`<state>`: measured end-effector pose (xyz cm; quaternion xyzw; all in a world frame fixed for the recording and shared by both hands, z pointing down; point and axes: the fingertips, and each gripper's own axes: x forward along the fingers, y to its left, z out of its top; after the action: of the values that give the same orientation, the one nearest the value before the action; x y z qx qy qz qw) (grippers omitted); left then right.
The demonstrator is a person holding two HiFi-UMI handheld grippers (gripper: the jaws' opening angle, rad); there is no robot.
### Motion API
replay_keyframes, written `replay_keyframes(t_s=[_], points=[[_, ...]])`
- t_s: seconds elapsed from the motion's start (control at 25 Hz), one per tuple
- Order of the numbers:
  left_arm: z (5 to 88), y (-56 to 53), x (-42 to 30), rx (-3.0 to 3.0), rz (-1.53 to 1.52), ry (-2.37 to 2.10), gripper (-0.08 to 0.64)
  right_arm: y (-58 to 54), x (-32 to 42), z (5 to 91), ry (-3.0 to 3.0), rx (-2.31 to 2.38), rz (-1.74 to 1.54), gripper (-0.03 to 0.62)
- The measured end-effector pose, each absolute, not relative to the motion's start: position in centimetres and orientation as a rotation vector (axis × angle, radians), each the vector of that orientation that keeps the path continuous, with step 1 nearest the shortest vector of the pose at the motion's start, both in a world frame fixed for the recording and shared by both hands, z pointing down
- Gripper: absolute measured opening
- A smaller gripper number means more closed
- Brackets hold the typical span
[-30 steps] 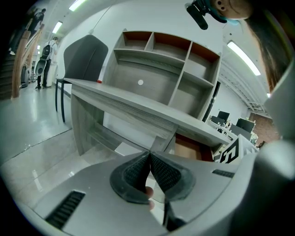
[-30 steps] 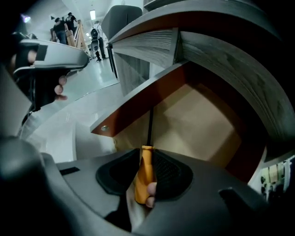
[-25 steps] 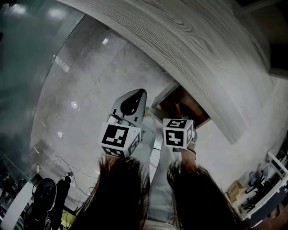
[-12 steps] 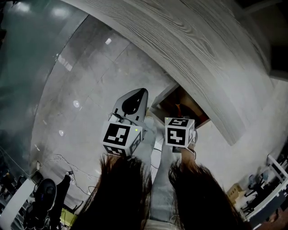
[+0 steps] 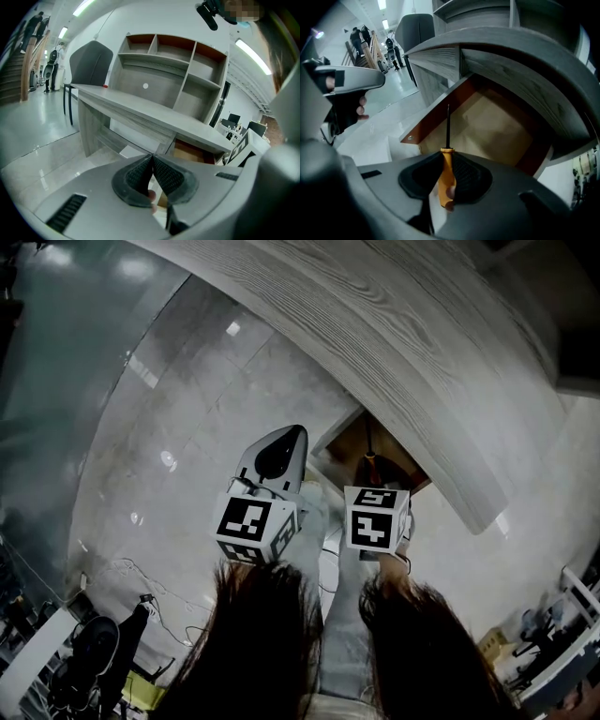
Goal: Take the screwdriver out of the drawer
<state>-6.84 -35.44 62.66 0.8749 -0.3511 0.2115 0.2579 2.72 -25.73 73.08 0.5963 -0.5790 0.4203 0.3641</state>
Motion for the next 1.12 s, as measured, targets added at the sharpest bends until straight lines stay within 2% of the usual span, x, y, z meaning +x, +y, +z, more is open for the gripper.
replay_keyframes(t_s=[1.12], points=[[58.8, -28.5, -5.5, 2.282, 0.519, -1.162, 0.017, -22.6, 2.7, 65.7, -1.78, 1.436, 0.893, 0.083]])
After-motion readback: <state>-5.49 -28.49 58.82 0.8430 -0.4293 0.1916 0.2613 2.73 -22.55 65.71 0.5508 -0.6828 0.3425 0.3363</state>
